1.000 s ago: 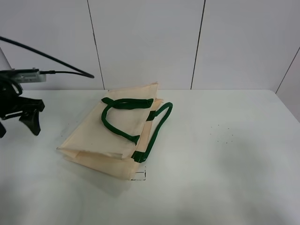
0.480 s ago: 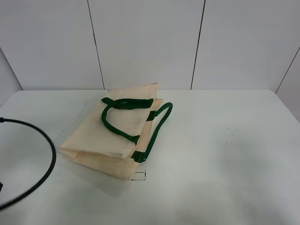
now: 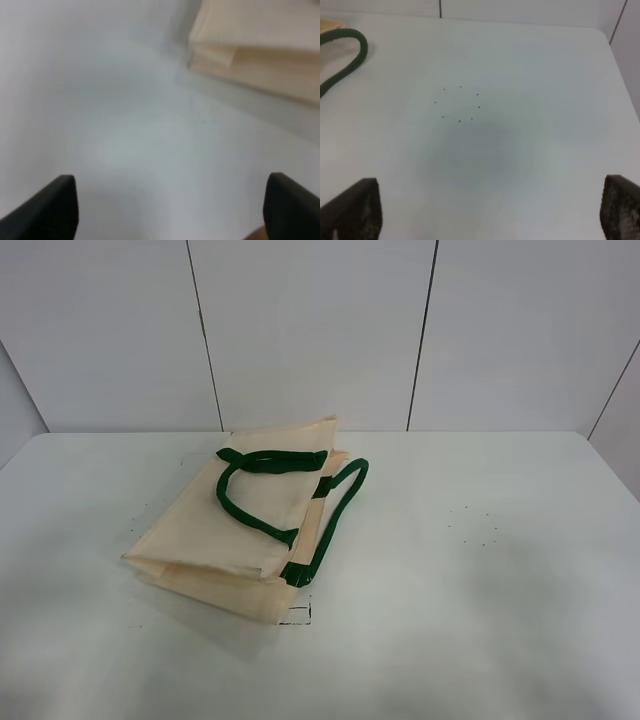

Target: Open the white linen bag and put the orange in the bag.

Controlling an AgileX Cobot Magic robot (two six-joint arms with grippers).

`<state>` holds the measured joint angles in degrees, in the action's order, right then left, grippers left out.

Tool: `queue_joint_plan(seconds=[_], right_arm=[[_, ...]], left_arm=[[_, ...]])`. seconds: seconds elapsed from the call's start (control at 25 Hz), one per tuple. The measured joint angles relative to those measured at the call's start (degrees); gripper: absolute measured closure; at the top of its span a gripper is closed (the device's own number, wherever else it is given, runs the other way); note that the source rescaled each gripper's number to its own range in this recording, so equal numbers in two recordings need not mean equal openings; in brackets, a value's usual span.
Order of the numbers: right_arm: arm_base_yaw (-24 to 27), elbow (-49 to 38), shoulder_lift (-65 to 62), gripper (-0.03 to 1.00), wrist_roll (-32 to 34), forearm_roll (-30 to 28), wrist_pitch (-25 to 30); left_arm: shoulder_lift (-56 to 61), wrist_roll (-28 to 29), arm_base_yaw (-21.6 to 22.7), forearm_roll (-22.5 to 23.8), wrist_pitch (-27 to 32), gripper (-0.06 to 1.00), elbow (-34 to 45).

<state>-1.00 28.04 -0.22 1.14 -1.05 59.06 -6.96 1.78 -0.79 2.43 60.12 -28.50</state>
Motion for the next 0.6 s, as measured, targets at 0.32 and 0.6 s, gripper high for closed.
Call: queue_joint_plan(seconds=[0.32, 0.6], right_arm=[[0.0, 0.0, 0.0, -0.03, 0.0, 0.0, 0.0], [0.0, 0.0, 0.0, -0.03, 0.0, 0.0, 0.0]], left_arm=[[7.09, -0.02, 0.0, 0.0, 0.33, -0.02, 0.0], [7.09, -0.07, -0.97, 0.0, 0.33, -0.02, 0.0]])
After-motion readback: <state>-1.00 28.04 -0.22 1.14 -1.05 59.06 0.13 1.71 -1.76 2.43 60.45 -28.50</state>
